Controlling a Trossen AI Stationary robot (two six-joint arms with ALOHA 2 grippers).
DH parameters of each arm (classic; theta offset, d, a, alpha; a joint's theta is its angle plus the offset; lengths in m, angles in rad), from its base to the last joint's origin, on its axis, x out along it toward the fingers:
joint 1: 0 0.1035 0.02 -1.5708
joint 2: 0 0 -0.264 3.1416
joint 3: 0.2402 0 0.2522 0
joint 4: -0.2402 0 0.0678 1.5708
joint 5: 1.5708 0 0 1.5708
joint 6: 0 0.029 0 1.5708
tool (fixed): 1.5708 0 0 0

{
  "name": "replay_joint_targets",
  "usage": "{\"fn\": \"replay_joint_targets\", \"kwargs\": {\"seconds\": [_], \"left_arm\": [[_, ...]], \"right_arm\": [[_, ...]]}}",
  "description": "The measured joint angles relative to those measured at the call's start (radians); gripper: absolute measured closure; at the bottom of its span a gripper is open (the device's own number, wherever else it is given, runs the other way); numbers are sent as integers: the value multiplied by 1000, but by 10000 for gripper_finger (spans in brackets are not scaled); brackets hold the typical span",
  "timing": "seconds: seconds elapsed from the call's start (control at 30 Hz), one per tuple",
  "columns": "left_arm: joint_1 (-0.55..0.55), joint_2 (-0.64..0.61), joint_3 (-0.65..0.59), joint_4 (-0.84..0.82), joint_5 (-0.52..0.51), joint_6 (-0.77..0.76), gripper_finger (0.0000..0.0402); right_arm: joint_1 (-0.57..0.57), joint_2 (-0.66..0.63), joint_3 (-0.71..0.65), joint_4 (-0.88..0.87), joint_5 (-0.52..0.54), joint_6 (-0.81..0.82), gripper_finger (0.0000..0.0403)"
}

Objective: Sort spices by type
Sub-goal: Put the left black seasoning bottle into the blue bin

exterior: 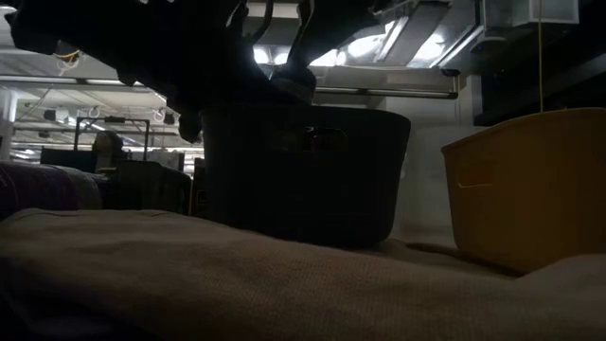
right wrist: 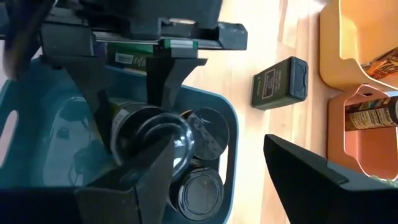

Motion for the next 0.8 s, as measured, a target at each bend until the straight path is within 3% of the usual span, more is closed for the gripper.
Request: {"fn": "replay_joint_targets", "kwargs": {"seconds": [0.37, 0.63, 0.8], "left_arm": [[20, -1, 0, 0, 27, 30, 262], [23, -1, 0, -1, 27, 31, 193], [22, -2, 0, -1, 27, 54, 172]], "right_arm": [[0, 0, 0, -1, 0, 0, 155], [0, 0, 0, -2, 0, -1, 155], [0, 0, 0, -2, 0, -1, 155]]}}
